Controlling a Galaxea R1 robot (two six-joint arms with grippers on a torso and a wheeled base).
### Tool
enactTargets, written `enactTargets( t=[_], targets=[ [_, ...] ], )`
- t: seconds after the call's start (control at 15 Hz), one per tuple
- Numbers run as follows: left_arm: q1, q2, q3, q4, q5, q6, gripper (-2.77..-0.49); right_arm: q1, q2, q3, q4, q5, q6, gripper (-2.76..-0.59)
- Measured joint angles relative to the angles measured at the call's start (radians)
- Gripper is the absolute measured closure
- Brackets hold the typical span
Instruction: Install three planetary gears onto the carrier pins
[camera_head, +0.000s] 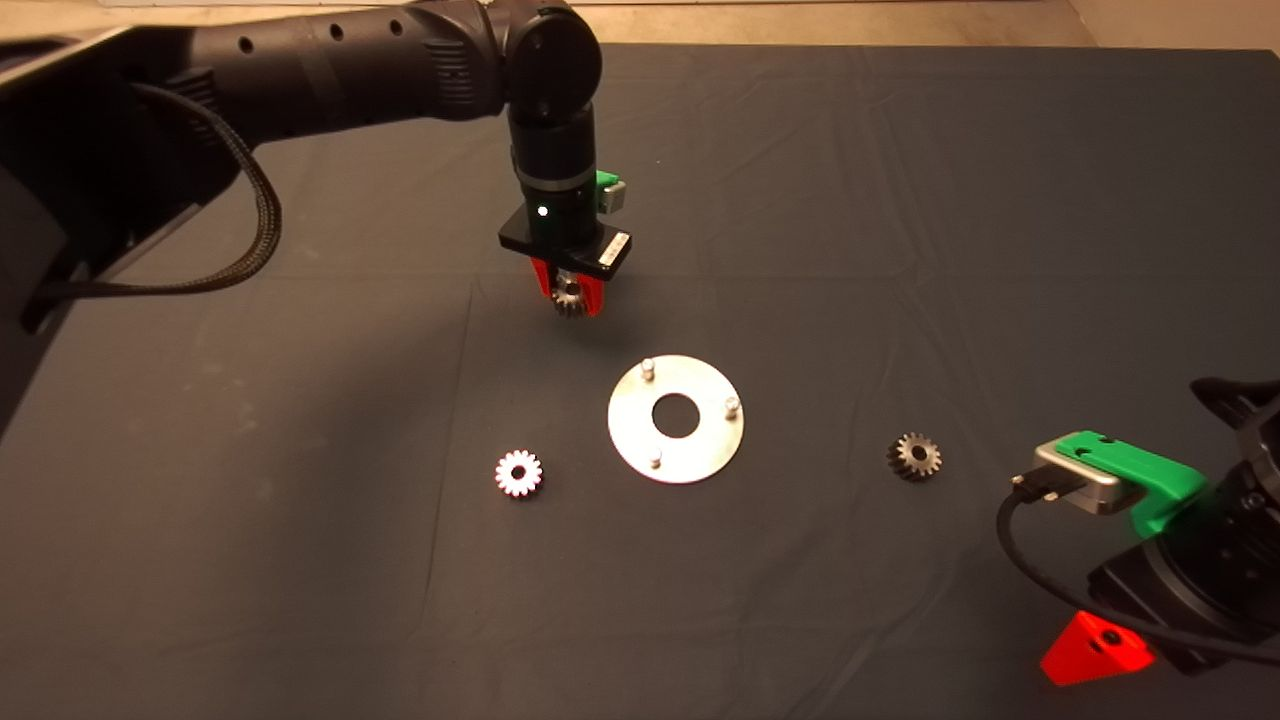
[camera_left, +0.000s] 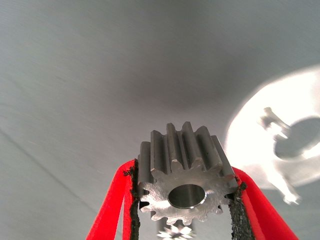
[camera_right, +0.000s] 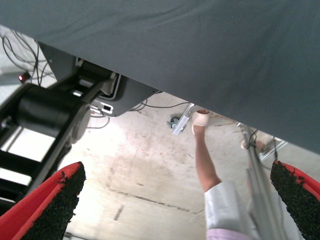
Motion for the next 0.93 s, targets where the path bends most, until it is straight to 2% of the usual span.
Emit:
enactTargets(
  t=[0.07,0.2,0.27,0.47,0.6,0.8,0.93],
  targets=[
    [0.000,0.000,0.026,-0.001,0.000,-0.017,-0.89,0.000,-0.009,-0.005,0.000,0.000,-0.052,-2.75],
    [0.000,0.000,0.052,-0.003,-0.007,-0.023,-0.89,0.000,-0.020,-0.040,0.000,0.001,-0.147,-2.75],
    [0.000,0.000,0.057,-0.003,-0.011,-0.024,-0.89,0.000,-0.024,-0.059,0.000,0.000,-0.177,-2.75],
    [0.000,0.000,0.084,-0.004,-0.025,-0.046,-0.89,0.000,-0.033,-0.093,-0.007,0.000,-0.238,-2.75],
    [0.000,-0.003,0.085,-0.009,-0.049,-0.046,-0.89,0.000,-0.034,-0.104,-0.018,0.001,-0.273,-2.75],
    [0.000,-0.002,0.084,-0.040,-0.090,-0.053,-0.89,0.000,-0.038,-0.134,-0.041,0.001,-0.322,-2.75],
    [0.000,0.001,0.084,-0.047,-0.098,-0.068,-0.89,0.000,-0.039,-0.152,-0.050,0.001,-0.350,-2.75]
  ],
)
